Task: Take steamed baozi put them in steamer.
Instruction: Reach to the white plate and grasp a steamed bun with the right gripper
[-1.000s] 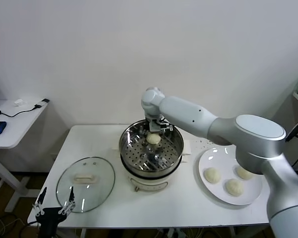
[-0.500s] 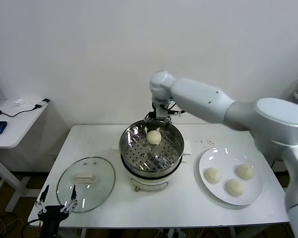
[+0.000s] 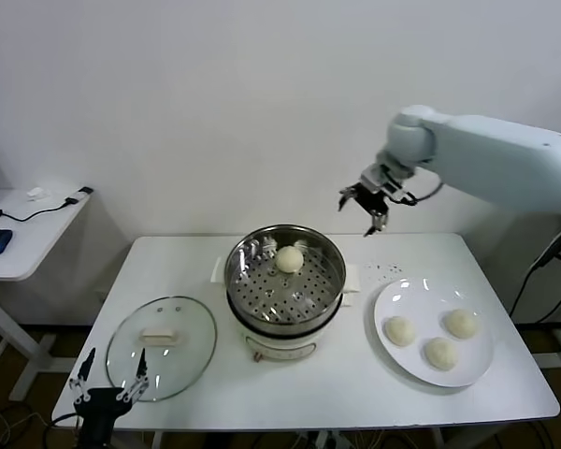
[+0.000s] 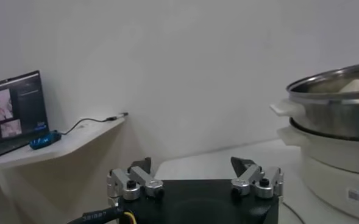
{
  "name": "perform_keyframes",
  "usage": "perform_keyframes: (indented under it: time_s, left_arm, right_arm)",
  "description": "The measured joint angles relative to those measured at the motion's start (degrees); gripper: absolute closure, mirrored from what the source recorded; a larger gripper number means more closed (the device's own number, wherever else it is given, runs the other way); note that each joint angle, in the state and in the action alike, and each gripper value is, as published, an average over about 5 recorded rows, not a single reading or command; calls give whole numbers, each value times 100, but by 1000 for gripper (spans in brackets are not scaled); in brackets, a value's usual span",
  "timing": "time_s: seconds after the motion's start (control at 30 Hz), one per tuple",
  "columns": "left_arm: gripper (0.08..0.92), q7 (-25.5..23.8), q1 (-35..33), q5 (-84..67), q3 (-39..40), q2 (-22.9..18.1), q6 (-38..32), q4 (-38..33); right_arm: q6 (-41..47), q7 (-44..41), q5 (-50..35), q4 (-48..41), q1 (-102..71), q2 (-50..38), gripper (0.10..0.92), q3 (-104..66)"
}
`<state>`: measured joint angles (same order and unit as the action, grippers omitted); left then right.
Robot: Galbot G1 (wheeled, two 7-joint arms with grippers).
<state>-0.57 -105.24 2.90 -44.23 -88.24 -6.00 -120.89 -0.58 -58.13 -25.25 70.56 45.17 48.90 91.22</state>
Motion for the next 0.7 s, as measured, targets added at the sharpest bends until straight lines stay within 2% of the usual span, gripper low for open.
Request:
perform_keyframes:
  time_s: [0.3,0.7]
  left_arm:
    - [177,-5,-13,2,-18,7,9,-30]
    - [177,-52,-12,91,-11,-62,69,-76]
  right_arm:
    - [895,-77,-221,254,-759,-782,203,-81]
    - [1308,-37,409,-74,-2214,-824,203,-906]
